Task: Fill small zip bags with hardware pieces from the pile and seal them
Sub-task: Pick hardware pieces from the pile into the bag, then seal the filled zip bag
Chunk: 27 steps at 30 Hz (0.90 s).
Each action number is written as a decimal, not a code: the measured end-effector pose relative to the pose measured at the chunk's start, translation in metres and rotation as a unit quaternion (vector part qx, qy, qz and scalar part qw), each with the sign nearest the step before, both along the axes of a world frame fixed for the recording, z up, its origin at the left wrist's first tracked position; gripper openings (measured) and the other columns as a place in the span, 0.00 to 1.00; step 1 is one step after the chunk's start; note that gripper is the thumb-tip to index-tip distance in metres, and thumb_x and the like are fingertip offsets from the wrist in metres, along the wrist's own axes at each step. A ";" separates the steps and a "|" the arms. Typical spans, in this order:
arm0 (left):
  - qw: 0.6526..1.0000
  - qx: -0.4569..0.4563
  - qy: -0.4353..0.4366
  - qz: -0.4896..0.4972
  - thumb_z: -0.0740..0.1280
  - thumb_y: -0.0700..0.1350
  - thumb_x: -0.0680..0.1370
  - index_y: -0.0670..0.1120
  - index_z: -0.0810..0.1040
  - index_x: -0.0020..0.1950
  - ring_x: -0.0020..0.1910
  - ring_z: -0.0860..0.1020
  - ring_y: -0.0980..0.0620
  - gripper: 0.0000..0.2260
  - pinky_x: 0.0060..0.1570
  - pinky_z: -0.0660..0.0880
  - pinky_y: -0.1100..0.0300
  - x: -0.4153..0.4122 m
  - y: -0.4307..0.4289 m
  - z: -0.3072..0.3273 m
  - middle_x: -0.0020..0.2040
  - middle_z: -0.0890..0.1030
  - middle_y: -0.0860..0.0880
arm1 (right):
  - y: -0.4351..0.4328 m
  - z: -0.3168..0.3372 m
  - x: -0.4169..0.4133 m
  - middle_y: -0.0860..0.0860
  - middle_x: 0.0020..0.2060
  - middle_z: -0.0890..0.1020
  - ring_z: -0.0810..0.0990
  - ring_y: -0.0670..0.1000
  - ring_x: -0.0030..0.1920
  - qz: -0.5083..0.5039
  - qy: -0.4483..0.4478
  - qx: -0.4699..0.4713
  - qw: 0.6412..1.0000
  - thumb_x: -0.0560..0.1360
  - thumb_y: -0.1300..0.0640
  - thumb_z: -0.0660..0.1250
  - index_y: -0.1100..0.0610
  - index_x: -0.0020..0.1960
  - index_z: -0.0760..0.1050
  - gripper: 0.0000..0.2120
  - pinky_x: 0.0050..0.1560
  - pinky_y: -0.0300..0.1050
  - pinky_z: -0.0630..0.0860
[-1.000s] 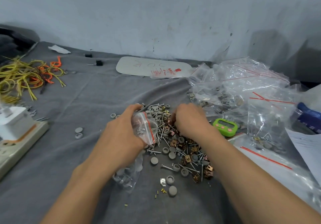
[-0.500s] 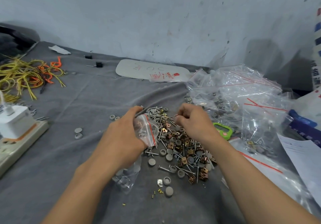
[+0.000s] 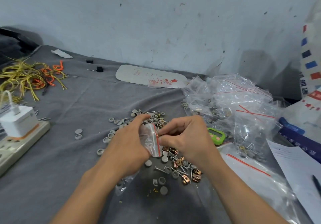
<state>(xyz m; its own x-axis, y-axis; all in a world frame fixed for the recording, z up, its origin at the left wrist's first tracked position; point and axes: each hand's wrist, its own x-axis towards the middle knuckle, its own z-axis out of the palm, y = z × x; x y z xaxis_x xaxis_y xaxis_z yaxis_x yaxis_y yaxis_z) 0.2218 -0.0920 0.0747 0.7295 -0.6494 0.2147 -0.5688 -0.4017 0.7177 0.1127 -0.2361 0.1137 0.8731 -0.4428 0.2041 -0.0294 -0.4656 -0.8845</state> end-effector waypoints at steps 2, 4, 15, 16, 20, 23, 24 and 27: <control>1.000 -0.006 0.004 -0.007 0.79 0.48 0.66 0.68 0.64 0.71 0.42 0.71 0.72 0.39 0.39 0.68 0.76 -0.001 0.001 0.001 0.47 0.74 0.68 | 0.001 0.001 -0.001 0.50 0.34 0.87 0.86 0.49 0.36 0.001 0.007 -0.008 1.000 0.65 0.65 0.81 0.53 0.40 0.87 0.09 0.41 0.45 0.82; 1.000 -0.016 0.008 -0.012 0.79 0.49 0.65 0.68 0.64 0.71 0.44 0.73 0.70 0.40 0.39 0.69 0.76 -0.003 -0.001 0.003 0.47 0.74 0.67 | 0.004 0.003 -0.001 0.49 0.38 0.88 0.87 0.47 0.39 0.029 0.019 -0.005 0.999 0.67 0.67 0.79 0.53 0.45 0.88 0.11 0.43 0.44 0.82; 0.998 -0.049 0.025 0.018 0.82 0.45 0.61 0.66 0.55 0.78 0.66 0.73 0.55 0.55 0.66 0.72 0.52 -0.024 -0.018 0.020 0.68 0.68 0.58 | 0.013 -0.003 -0.012 0.52 0.39 0.87 0.84 0.51 0.38 -0.003 0.052 0.022 0.998 0.66 0.48 0.73 0.48 0.47 0.85 0.11 0.50 0.60 0.83; 0.997 -0.039 0.052 -0.028 0.82 0.44 0.59 0.66 0.57 0.78 0.62 0.75 0.58 0.54 0.63 0.75 0.55 -0.023 -0.016 0.023 0.67 0.69 0.58 | 0.010 -0.004 -0.012 0.53 0.38 0.87 0.82 0.52 0.38 -0.032 0.048 0.013 0.998 0.67 0.53 0.73 0.49 0.45 0.85 0.07 0.50 0.62 0.82; 0.939 -0.180 0.279 -0.088 0.83 0.43 0.63 0.61 0.72 0.71 0.49 0.83 0.62 0.40 0.45 0.78 0.68 -0.013 -0.003 0.039 0.54 0.84 0.53 | -0.007 0.010 -0.020 0.57 0.38 0.86 0.78 0.53 0.37 -0.051 0.045 0.030 0.997 0.72 0.59 0.74 0.49 0.43 0.87 0.05 0.44 0.54 0.76; 0.892 -0.280 0.354 0.017 0.75 0.40 0.74 0.48 0.86 0.52 0.36 0.81 0.54 0.08 0.34 0.77 0.67 -0.008 0.000 0.049 0.40 0.85 0.47 | -0.003 0.017 -0.026 0.54 0.35 0.86 0.79 0.48 0.37 -0.025 0.017 0.067 0.997 0.70 0.63 0.77 0.50 0.42 0.87 0.07 0.41 0.43 0.74; 0.888 -0.297 0.349 0.042 0.74 0.38 0.75 0.46 0.86 0.46 0.34 0.80 0.53 0.04 0.33 0.78 0.66 -0.007 0.002 0.049 0.38 0.85 0.45 | 0.000 0.017 -0.027 0.52 0.34 0.86 0.80 0.46 0.36 -0.028 -0.001 0.087 0.996 0.70 0.65 0.78 0.51 0.41 0.87 0.08 0.40 0.39 0.75; 0.893 -0.319 0.310 0.071 0.77 0.38 0.72 0.47 0.87 0.39 0.31 0.81 0.52 0.05 0.34 0.80 0.61 -0.007 0.011 0.048 0.35 0.85 0.45 | 0.007 0.015 -0.029 0.51 0.34 0.86 0.82 0.44 0.34 -0.060 -0.046 0.152 0.986 0.69 0.70 0.78 0.54 0.39 0.87 0.11 0.37 0.35 0.77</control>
